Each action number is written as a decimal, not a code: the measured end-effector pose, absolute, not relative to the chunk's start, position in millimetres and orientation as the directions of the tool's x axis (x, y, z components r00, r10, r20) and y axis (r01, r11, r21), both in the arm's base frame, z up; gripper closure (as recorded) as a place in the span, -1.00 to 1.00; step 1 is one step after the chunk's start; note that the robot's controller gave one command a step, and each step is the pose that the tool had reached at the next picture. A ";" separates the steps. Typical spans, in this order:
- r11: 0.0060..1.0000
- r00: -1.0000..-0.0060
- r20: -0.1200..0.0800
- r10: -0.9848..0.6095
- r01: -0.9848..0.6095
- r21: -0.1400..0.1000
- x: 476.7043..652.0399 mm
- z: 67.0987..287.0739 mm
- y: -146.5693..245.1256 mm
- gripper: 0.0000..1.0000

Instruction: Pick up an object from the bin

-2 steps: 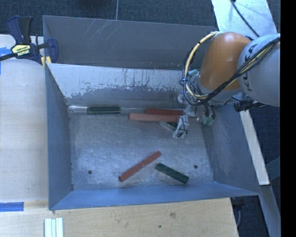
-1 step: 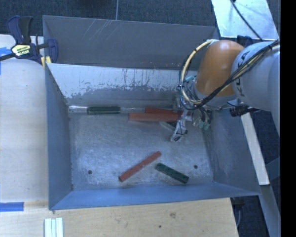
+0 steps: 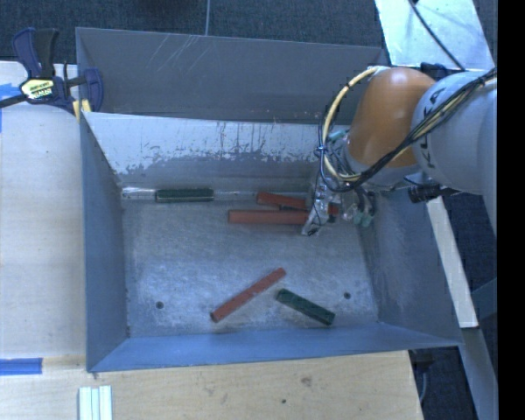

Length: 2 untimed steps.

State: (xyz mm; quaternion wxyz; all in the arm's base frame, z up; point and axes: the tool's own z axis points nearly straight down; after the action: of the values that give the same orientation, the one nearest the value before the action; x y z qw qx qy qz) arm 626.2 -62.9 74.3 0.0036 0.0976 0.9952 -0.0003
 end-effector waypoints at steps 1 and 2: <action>0.979 -0.979 -0.014 0.204 0.204 0.002 630.2 204.7 -42.3 1.00; 0.979 -0.979 -0.004 0.204 0.204 0.000 628.1 198.9 -42.7 -1.00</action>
Offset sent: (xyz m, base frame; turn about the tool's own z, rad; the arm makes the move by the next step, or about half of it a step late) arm 0.0010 0.0207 0.1239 0.0122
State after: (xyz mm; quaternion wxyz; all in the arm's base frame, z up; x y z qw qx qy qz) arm 628.1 -42.7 198.9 0.0020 0.1026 0.9947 0.0000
